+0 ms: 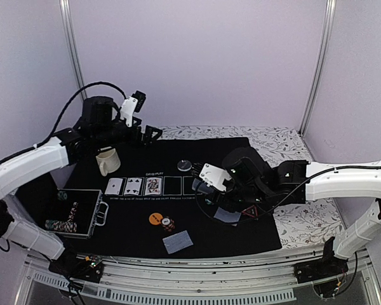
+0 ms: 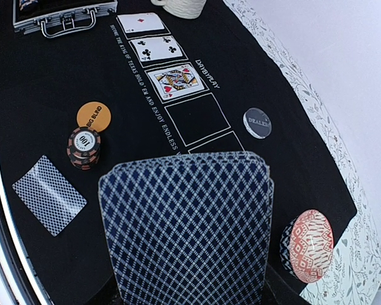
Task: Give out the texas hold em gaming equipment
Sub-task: Pick up the poker card from the face-down deck piles.
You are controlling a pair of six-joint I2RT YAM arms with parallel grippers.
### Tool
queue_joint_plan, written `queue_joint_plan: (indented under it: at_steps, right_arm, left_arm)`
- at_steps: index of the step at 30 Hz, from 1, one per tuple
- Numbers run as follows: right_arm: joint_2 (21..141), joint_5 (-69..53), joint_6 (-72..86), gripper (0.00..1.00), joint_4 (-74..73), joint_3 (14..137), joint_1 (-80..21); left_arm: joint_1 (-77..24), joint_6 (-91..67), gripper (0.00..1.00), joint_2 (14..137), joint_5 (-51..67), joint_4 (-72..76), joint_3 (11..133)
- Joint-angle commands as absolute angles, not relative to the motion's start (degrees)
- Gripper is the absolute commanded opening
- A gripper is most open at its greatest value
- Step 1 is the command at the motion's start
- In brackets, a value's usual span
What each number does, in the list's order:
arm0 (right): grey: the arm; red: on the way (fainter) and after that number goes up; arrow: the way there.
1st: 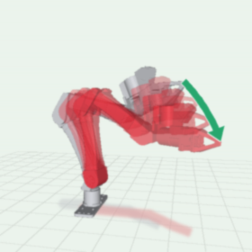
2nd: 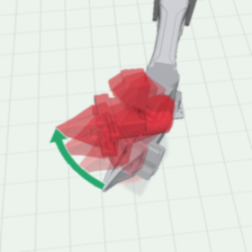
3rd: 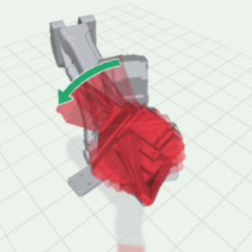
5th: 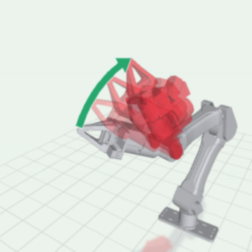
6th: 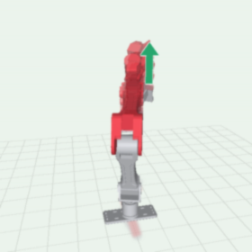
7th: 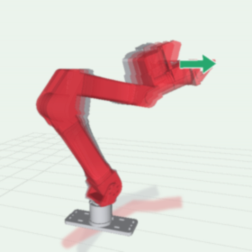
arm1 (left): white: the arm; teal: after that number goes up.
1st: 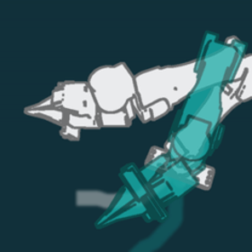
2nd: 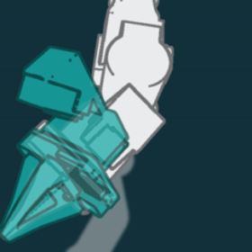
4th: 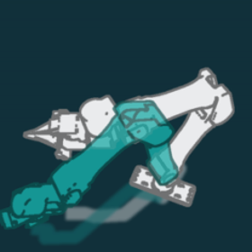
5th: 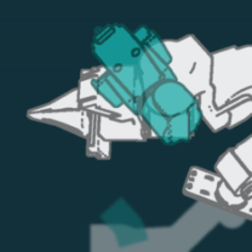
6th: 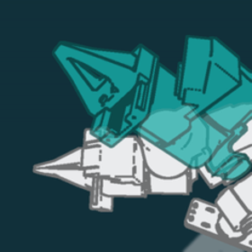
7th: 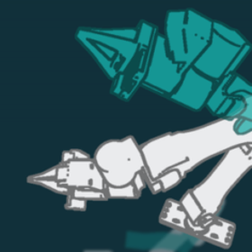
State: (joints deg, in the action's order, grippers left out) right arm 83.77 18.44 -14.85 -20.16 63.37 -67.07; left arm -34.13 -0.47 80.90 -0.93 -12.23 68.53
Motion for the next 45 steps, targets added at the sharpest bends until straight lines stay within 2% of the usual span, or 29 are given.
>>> queue_joint_plan:
  at_steps: [1,7,13,18,20,26,32,40,45]
  right_arm:
    - [84.0,19.4,-15.2,0.50,-18.8,65.5,-67.0]
    - [84.0,19.2,-15.5,0.51,-18.4,66.2,-67.0]
    - [84.0,18.7,-15.5,0.51,-18.1,66.2,-67.0]
    - [84.3,18.6,-15.6,0.51,-17.9,66.4,-67.1]
    - [84.2,18.6,-15.7,0.51,-17.8,66.4,-67.1]
    - [84.3,18.4,-15.8,0.51,-17.5,66.2,-67.1]
    - [84.3,18.7,-16.0,0.51,-17.3,66.0,-67.1]
    - [83.2,19.4,-15.9,0.51,-17.1,64.6,-67.1]
    - [83.2,19.4,-15.9,0.51,-17.1,64.6,-67.1]
  left_arm:
    - [-35.6,-1.5,0.98,71.8,17.1,9.0,55.4]
    - [-38.3,-7.9,0.98,73.6,31.0,7.3,53.5]
    - [-42.7,-7.8,0.97,77.8,33.5,5.8,54.2]
    - [-45.5,-8.2,0.92,82.8,36.8,4.0,57.2]
    - [-46.0,-7.9,0.88,84.3,35.9,3.5,57.9]
    - [-46.2,-8.5,0.67,90.5,32.4,-1.4,63.5]
    - [-46.5,-9.0,0.62,93.7,34.3,-3.4,67.1]
    - [-46.5,-3.5,0.54,91.6,27.9,-11.6,68.0]
    - [-46.4,-2.3,0.52,90.6,26.2,-13.5,68.2]
